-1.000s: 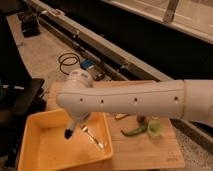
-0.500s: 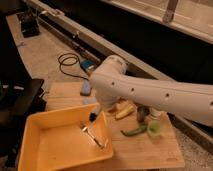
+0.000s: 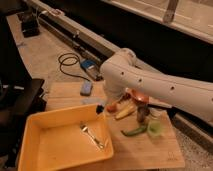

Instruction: Place brush in red bowl

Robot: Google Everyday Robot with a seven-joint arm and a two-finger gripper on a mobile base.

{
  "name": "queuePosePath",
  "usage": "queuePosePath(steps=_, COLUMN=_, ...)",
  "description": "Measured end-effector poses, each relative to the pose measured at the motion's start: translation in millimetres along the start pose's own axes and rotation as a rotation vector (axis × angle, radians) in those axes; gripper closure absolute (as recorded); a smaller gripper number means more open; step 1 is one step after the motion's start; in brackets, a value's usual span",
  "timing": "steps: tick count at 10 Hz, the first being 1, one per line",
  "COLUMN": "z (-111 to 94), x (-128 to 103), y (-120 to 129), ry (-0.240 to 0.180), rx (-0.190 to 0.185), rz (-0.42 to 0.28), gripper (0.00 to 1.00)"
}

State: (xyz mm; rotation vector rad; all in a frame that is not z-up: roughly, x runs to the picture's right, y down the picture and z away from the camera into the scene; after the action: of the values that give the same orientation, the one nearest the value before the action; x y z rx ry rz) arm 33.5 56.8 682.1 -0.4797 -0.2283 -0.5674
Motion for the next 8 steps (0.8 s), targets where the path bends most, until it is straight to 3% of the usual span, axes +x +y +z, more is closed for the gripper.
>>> queuePosePath(steps=4, z=-1.5, x=8.1, y=-2.4, ry=0.016, rx=0.007, rz=0.018, gripper=1.00)
queuePosePath(steps=8, z=5.5, x=84.4, y=-21.1, ry=0.048, rx=-0.009, rz=0.087, gripper=1.00)
